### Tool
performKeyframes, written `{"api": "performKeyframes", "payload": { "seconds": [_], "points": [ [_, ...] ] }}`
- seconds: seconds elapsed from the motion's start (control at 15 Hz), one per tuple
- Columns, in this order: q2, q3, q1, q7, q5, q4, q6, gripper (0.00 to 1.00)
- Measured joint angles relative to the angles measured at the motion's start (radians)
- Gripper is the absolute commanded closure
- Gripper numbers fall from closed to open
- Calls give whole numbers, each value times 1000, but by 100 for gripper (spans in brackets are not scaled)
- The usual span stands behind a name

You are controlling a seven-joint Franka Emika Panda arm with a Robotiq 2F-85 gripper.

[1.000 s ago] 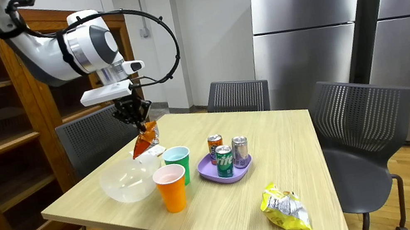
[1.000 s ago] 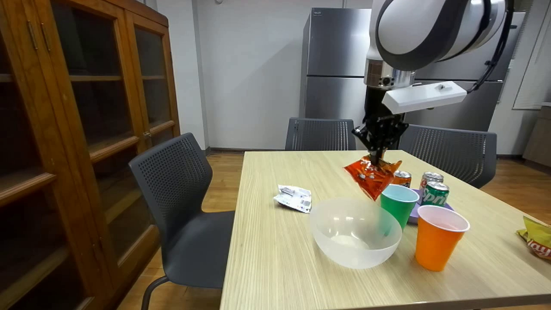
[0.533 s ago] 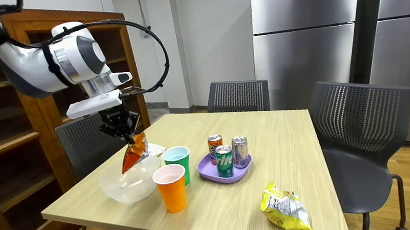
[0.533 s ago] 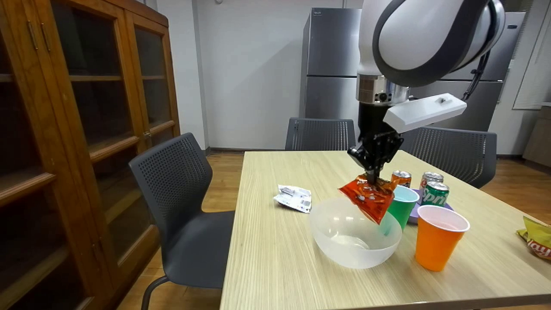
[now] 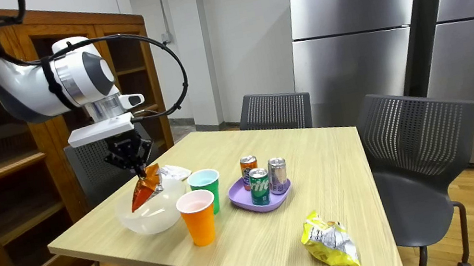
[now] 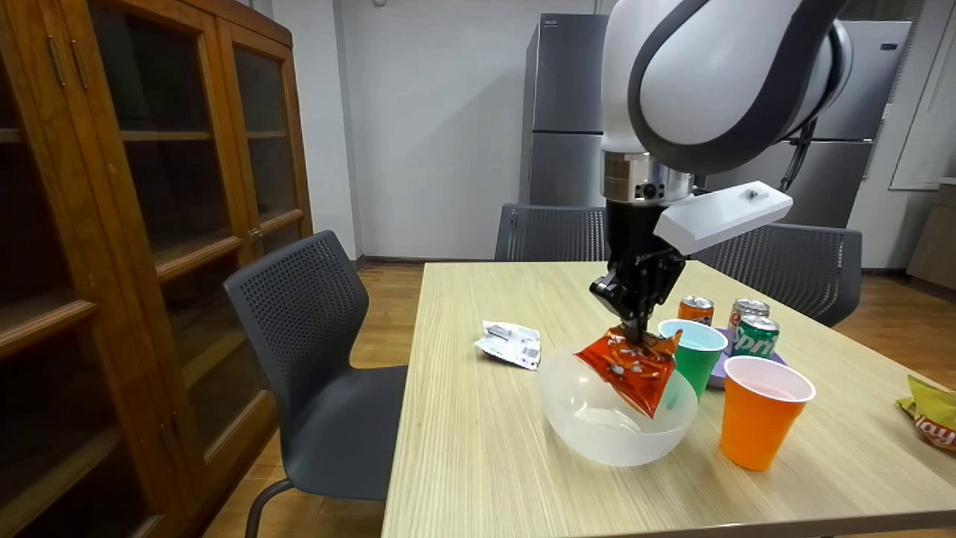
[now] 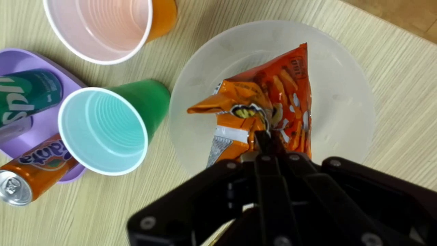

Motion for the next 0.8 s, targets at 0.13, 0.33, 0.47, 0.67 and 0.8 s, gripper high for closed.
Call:
{"api": "performKeyframes", "payload": {
  "seconds": [0.13, 0.33, 0.47, 0.67, 0.8],
  "points": [
    [24, 0, 6, 0, 0, 2, 0, 100],
    [71, 0, 15, 1, 0, 17, -1, 100],
    [107, 0, 21, 3, 0, 37, -2, 100],
    [169, -4, 33, 9, 0, 85, -6, 100],
    [211, -10, 42, 11, 0, 123, -13, 100]
  ]
}}
